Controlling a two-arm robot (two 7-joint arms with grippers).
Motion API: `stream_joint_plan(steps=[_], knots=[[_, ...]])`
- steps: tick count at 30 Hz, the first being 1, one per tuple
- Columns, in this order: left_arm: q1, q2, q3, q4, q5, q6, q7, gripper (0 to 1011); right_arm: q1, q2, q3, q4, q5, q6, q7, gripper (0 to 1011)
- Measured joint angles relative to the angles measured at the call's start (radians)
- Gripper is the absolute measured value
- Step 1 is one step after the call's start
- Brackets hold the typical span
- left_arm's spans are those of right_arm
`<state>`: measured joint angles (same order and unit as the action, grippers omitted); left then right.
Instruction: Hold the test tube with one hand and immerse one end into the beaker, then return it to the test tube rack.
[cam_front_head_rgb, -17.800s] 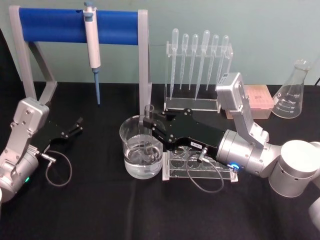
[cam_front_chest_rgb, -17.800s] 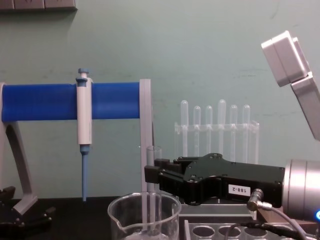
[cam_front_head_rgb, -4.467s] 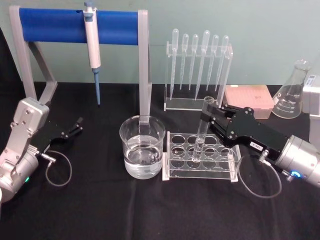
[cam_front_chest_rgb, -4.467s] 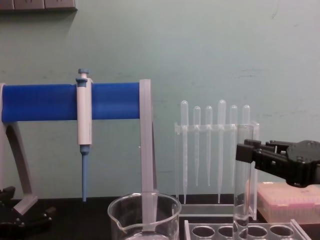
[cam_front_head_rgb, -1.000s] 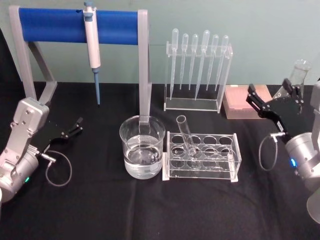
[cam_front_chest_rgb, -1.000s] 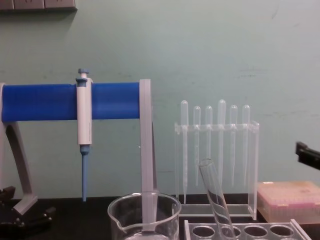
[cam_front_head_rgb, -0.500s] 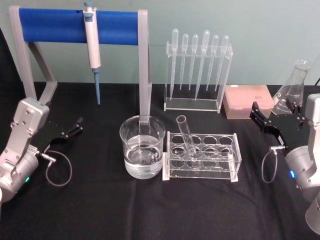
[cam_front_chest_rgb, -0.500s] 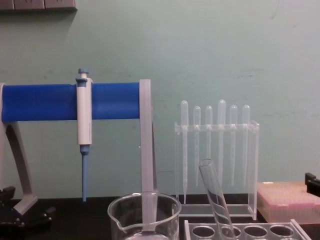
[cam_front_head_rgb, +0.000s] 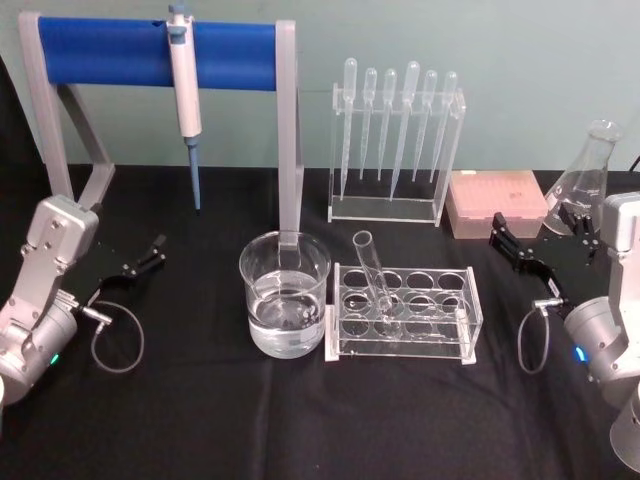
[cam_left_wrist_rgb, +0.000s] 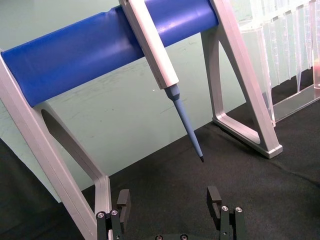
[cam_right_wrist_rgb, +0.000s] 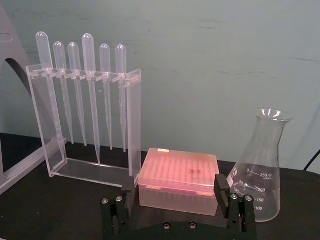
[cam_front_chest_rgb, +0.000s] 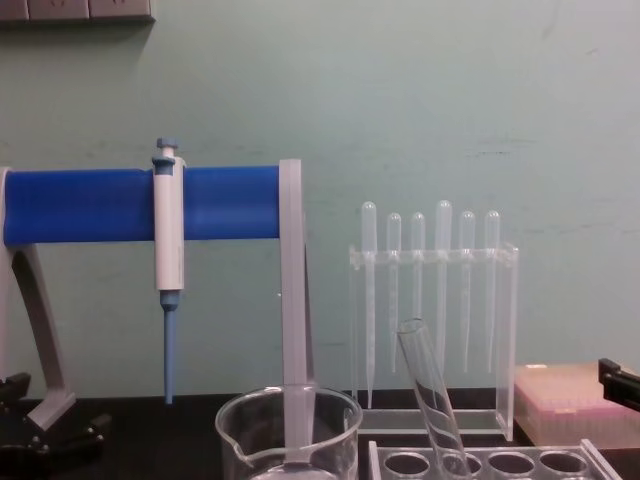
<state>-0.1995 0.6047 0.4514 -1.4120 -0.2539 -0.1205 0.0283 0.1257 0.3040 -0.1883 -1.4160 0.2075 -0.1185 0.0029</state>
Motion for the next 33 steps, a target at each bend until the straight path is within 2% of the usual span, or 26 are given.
stream_joint_plan(steps=[33], knots=[[0.0,0.0,0.0,0.0,0.0,0.0,0.0,1000,0.0,0.0,0.001,-0.005,0.001,0.0,-0.009,1003]])
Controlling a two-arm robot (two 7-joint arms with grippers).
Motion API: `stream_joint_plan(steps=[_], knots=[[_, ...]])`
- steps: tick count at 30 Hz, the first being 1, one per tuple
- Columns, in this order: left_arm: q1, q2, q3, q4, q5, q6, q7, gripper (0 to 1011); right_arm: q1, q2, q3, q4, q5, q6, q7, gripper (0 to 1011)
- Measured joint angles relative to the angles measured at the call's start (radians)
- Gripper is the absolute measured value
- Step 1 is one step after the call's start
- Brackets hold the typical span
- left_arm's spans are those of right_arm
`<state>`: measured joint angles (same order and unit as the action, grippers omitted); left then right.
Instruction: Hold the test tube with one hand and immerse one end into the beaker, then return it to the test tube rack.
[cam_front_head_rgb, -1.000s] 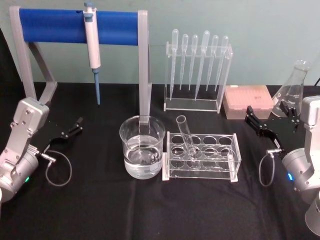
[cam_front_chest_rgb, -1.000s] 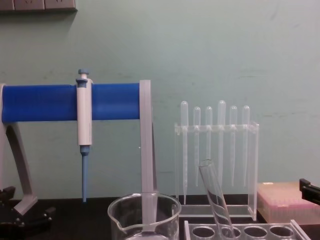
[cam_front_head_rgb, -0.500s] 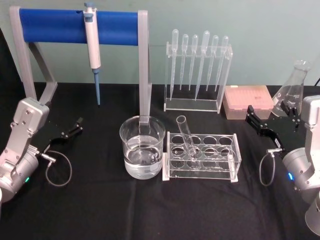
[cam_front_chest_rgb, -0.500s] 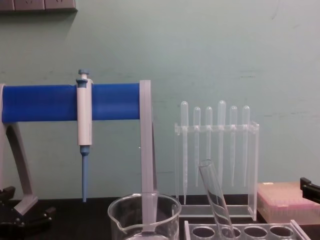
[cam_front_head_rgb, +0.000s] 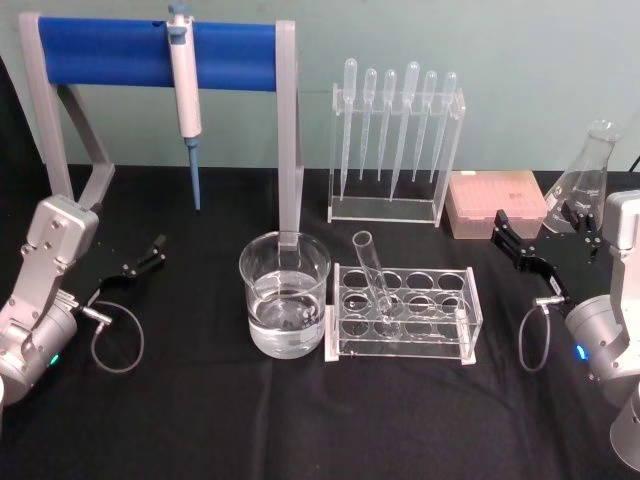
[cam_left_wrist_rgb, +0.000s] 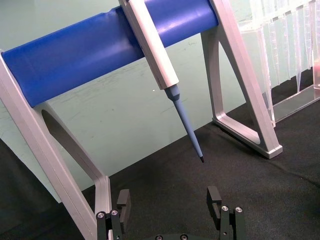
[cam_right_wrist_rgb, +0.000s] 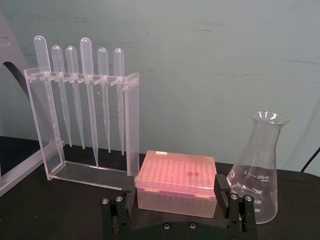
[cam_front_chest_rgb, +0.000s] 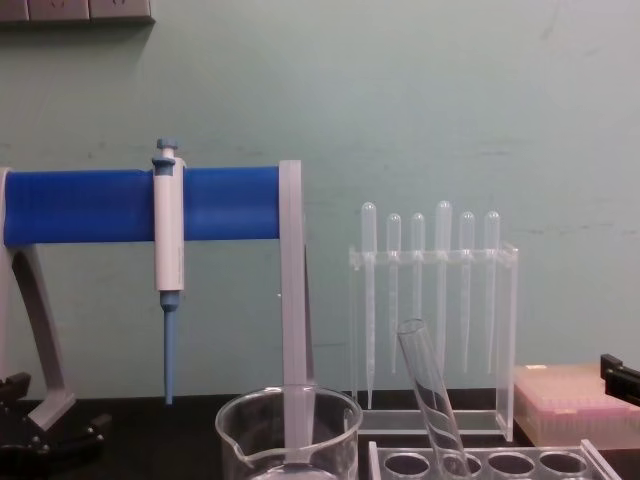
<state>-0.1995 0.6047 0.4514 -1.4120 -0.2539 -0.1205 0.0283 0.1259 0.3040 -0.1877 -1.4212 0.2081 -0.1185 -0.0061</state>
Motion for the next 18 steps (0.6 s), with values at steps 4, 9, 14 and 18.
stream_joint_plan(steps=[4,9,14,18], knots=[[0.0,0.0,0.0,0.0,0.0,0.0,0.0,1000,0.0,0.0,0.0,0.0,0.0,0.0,0.0,1003],[0.0,0.0,0.0,0.0,0.0,0.0,0.0,1000,0.0,0.0,0.0,0.0,0.0,0.0,-0.001,1002],[0.0,0.0,0.0,0.0,0.0,0.0,0.0,1000,0.0,0.0,0.0,0.0,0.0,0.0,-0.001,1003],[0.0,0.0,0.0,0.0,0.0,0.0,0.0,1000,0.0,0.0,0.0,0.0,0.0,0.0,-0.001,1003]])
